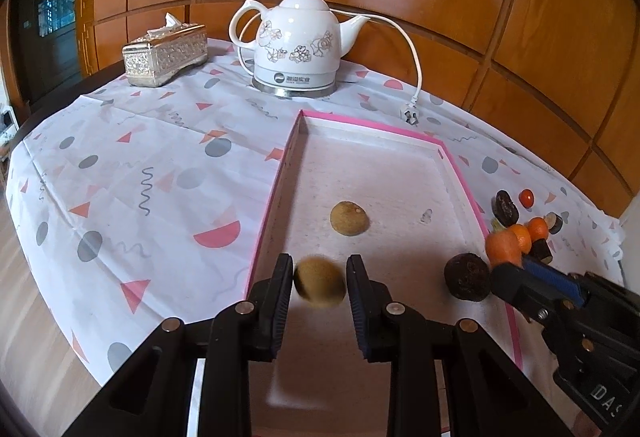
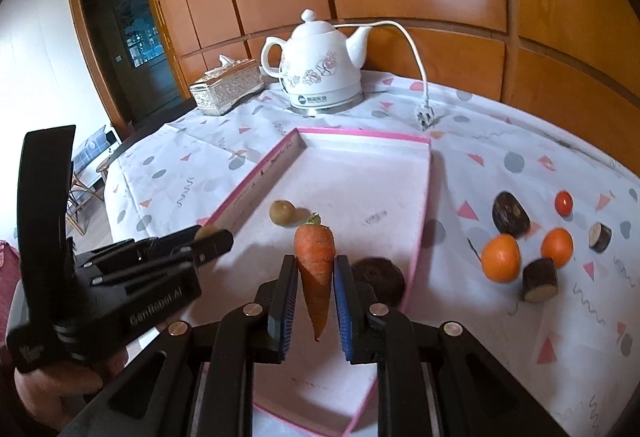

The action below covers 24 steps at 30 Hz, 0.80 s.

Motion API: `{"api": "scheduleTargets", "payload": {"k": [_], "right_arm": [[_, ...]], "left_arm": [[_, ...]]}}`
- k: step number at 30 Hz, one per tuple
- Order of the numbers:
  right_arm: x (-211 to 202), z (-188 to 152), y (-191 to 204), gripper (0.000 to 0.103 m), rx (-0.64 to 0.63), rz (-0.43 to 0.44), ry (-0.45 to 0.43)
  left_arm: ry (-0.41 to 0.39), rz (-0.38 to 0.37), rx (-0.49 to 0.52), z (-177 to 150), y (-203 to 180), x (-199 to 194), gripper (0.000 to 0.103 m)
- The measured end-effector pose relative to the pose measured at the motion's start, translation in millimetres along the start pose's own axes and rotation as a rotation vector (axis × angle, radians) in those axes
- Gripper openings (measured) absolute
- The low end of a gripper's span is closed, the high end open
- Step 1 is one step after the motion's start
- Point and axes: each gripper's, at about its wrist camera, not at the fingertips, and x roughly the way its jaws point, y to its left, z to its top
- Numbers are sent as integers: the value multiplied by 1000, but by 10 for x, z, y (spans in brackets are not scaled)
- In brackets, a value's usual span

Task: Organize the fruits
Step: 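Place the yellow potato in the pink tray with the left gripper while the right carries the carrot, then lower the carrot into the pink tray and open the right gripper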

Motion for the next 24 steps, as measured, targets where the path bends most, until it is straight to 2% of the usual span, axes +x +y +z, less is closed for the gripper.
{"api": "scheduleTargets", "payload": {"k": [4,11,13,16,24], "right_arm": [[71,38,81,18,-21,-9,5],[93,45,119,19,-18,-20,-4],[93,43,111,19,-10,-22,-6],[79,41,106,29,-1,-26,-12],[64,13,81,35,17,-42,-11]], "left_arm": [[-11,1,-8,-3,5,-33,43],[-14,1,-9,-13,0,-47,45],[-18,4,-12,-16,5,-54,48],[-24,-2,-24,-13,17,-71,57],[-30,6,-23,-17,2,-99,59]]}}
